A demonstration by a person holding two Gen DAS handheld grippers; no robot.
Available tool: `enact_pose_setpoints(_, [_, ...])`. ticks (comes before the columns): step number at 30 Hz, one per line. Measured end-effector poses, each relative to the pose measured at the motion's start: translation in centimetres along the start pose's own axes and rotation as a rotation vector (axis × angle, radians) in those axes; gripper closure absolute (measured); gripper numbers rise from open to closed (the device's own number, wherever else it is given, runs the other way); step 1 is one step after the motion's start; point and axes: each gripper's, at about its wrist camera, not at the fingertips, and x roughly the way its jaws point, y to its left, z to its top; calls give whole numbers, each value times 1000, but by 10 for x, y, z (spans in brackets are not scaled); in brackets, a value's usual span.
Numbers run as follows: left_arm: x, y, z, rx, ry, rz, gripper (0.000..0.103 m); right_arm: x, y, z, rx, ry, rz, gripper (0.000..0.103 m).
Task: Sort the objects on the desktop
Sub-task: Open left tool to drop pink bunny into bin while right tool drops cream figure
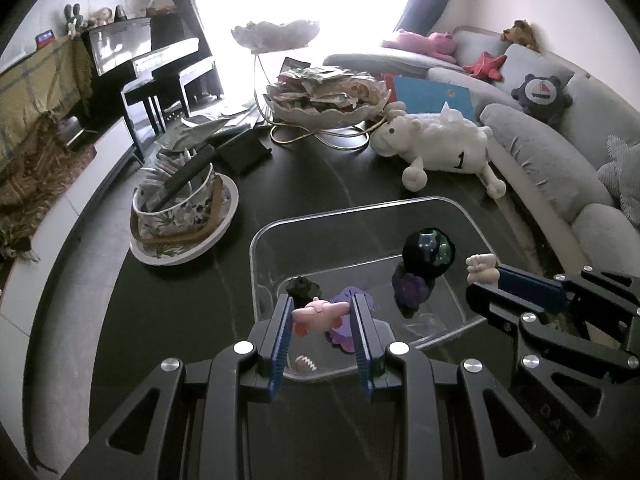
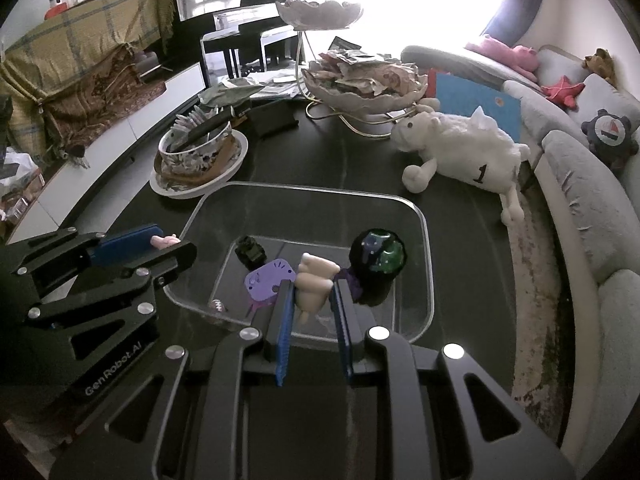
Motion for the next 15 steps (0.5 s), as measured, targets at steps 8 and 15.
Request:
enact_pose_setpoints(8, [18, 4, 13, -17, 14, 22, 76, 23, -10, 10, 17, 15, -23, 85])
enact_pose_setpoints(15, [18, 12, 14, -42, -18, 24, 20, 31, -18, 10, 45, 28, -64, 67])
